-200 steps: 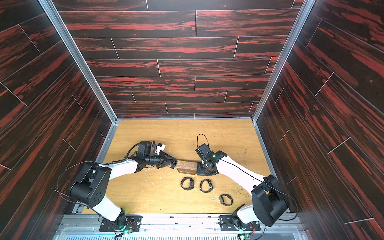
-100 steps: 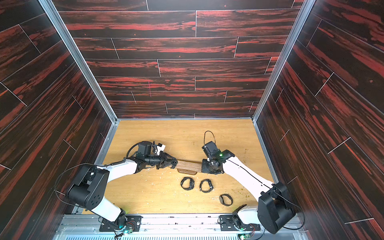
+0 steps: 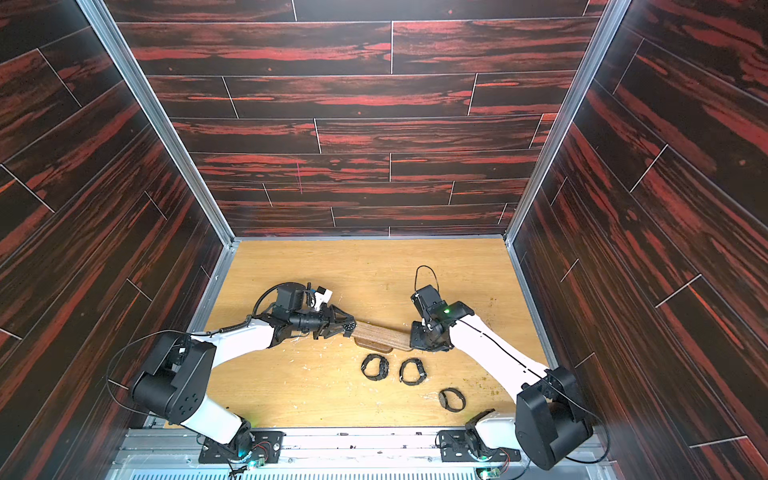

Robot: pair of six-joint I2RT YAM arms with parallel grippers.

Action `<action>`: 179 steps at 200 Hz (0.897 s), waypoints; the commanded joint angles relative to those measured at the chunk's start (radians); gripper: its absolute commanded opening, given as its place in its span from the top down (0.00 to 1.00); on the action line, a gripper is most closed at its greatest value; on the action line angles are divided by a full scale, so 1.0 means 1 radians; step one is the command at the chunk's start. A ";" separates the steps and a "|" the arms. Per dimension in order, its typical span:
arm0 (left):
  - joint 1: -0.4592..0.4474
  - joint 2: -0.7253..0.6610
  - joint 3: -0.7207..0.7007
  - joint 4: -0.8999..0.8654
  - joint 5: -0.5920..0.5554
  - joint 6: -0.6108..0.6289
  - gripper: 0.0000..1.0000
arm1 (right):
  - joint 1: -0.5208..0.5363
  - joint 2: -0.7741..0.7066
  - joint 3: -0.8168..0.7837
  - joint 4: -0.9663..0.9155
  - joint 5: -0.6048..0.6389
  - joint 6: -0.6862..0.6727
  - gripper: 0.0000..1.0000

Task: Place watch on stand
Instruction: Place the watch on the stand.

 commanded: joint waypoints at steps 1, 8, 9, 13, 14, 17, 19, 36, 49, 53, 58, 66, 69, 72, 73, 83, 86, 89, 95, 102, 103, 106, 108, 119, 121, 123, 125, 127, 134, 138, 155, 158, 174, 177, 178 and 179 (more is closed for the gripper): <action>-0.005 -0.008 -0.004 -0.097 -0.049 0.023 0.54 | -0.003 -0.006 -0.008 -0.009 -0.021 -0.008 0.98; -0.007 -0.007 -0.003 -0.097 -0.050 0.024 0.56 | -0.003 0.000 -0.004 -0.008 -0.025 -0.009 0.98; -0.007 -0.007 -0.003 -0.097 -0.050 0.024 0.56 | -0.003 0.000 -0.004 -0.007 -0.025 -0.009 0.98; -0.008 -0.006 -0.003 -0.097 -0.050 0.024 0.58 | -0.003 0.004 -0.001 -0.007 -0.026 -0.010 0.98; -0.008 -0.007 -0.003 -0.097 -0.050 0.024 0.58 | -0.003 0.004 0.000 -0.007 -0.026 -0.009 0.98; -0.007 -0.007 -0.003 -0.096 -0.050 0.024 0.59 | -0.003 0.006 0.001 -0.006 -0.028 -0.010 0.98; -0.009 -0.007 -0.003 -0.097 -0.050 0.024 0.60 | -0.003 0.007 0.002 -0.006 -0.028 -0.010 0.98; -0.013 -0.004 -0.002 -0.096 -0.052 0.022 0.65 | -0.004 0.017 0.009 -0.004 -0.036 -0.013 0.98; -0.013 -0.002 0.002 -0.096 -0.049 0.022 0.68 | -0.003 0.019 0.010 0.000 -0.042 -0.013 0.98; -0.014 -0.001 0.003 -0.097 -0.049 0.022 0.69 | -0.003 0.018 0.010 0.000 -0.043 -0.013 0.98; -0.014 0.000 0.003 -0.097 -0.050 0.023 0.70 | -0.004 0.018 0.010 0.001 -0.044 -0.012 0.98; -0.017 0.001 0.006 -0.099 -0.050 0.023 0.71 | -0.003 0.013 0.009 -0.003 -0.044 -0.013 0.98; -0.018 0.001 0.007 -0.099 -0.050 0.023 0.72 | -0.003 0.013 0.010 -0.002 -0.044 -0.013 0.98; -0.019 0.003 0.007 -0.099 -0.050 0.023 0.73 | -0.004 0.012 0.010 -0.004 -0.047 -0.013 0.98; -0.018 0.004 0.008 -0.099 -0.051 0.023 0.73 | -0.004 0.012 0.010 -0.004 -0.047 -0.014 0.98; -0.020 0.007 0.010 -0.099 -0.050 0.023 0.74 | -0.004 0.009 0.012 -0.008 -0.047 -0.016 0.98; -0.020 0.007 0.011 -0.099 -0.049 0.023 0.74 | -0.004 0.008 0.012 -0.009 -0.048 -0.016 0.98; -0.020 0.009 0.012 -0.099 -0.050 0.023 0.75 | -0.003 0.009 0.012 -0.010 -0.047 -0.018 0.98; -0.022 0.011 0.013 -0.099 -0.050 0.024 0.76 | -0.004 0.011 0.010 -0.012 -0.046 -0.020 0.98; -0.021 0.016 0.014 -0.098 -0.050 0.022 0.77 | -0.003 0.013 0.009 -0.012 -0.048 -0.020 0.98; -0.022 0.016 0.015 -0.098 -0.050 0.022 0.77 | -0.004 0.013 0.009 -0.012 -0.048 -0.020 0.98; -0.023 0.018 0.017 -0.097 -0.050 0.023 0.77 | -0.004 0.015 0.007 -0.010 -0.049 -0.020 0.98; -0.024 0.019 0.017 -0.097 -0.050 0.023 0.78 | -0.003 0.017 0.007 -0.010 -0.050 -0.019 0.98; -0.025 0.026 0.022 -0.097 -0.048 0.023 0.79 | -0.004 0.022 0.004 -0.005 -0.057 -0.017 0.98; -0.026 0.028 0.022 -0.097 -0.049 0.023 0.79 | -0.004 0.023 0.003 -0.003 -0.057 -0.017 0.98; -0.026 0.029 0.023 -0.097 -0.048 0.022 0.79 | -0.004 0.024 0.004 -0.003 -0.059 -0.016 0.98; -0.028 0.029 0.024 -0.096 -0.048 0.022 0.79 | -0.004 0.025 0.003 -0.001 -0.061 -0.017 0.98; -0.028 0.030 0.025 -0.096 -0.049 0.022 0.79 | -0.004 0.026 0.004 0.000 -0.062 -0.015 0.98; -0.031 0.036 0.026 -0.093 -0.048 0.020 0.79 | -0.004 0.029 0.003 0.004 -0.066 -0.013 0.98; -0.033 0.037 0.029 -0.092 -0.048 0.019 0.79 | -0.003 0.030 0.004 0.006 -0.069 -0.013 0.98; -0.040 0.045 0.035 -0.086 -0.048 0.016 0.79 | -0.003 0.035 0.005 0.015 -0.074 -0.011 0.98; -0.042 0.046 0.036 -0.085 -0.048 0.015 0.79 | -0.003 0.038 0.007 0.017 -0.074 -0.010 0.98; -0.046 0.054 0.040 -0.079 -0.048 0.010 0.79 | -0.004 0.046 0.010 0.025 -0.080 -0.009 0.98; -0.049 0.055 0.039 -0.077 -0.049 0.009 0.79 | -0.003 0.048 0.011 0.026 -0.083 -0.009 0.98; -0.048 0.055 0.040 -0.076 -0.049 0.009 0.79 | -0.004 0.048 0.011 0.027 -0.082 -0.007 0.98; -0.049 0.055 0.040 -0.076 -0.048 0.009 0.79 | -0.003 0.048 0.011 0.028 -0.082 -0.008 0.98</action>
